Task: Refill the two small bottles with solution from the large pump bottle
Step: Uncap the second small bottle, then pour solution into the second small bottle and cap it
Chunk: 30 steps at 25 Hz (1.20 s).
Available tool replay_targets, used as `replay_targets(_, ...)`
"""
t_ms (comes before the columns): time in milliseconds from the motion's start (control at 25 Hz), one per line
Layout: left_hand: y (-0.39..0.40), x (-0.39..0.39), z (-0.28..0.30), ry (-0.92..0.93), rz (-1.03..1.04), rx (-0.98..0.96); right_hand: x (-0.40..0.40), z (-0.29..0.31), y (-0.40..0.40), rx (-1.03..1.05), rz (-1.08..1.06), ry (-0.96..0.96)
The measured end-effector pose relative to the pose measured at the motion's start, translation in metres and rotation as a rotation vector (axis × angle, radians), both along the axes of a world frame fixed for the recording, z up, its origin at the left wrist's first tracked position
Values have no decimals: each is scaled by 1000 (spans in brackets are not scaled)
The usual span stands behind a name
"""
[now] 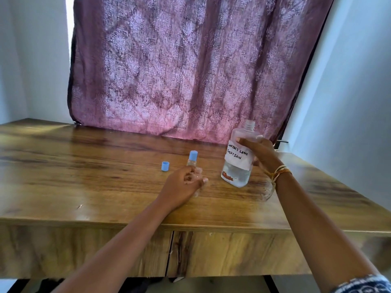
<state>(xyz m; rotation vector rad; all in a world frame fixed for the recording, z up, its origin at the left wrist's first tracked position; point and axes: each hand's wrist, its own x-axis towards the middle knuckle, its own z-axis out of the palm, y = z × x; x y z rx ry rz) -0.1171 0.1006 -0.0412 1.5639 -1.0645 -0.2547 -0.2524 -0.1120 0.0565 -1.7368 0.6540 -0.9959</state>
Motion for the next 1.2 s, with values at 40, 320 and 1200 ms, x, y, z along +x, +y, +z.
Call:
replay_targets(40,0,0,0,-3,2,2,1,-1,3,-21,-3,1)
replay_targets(320,1,0,0,27,-14,-26,6,-9,47,-543,-143,41)
replay_targets(1200,1,-4,0,63,-170,-146,15,-75,51,-1223,-217,119)
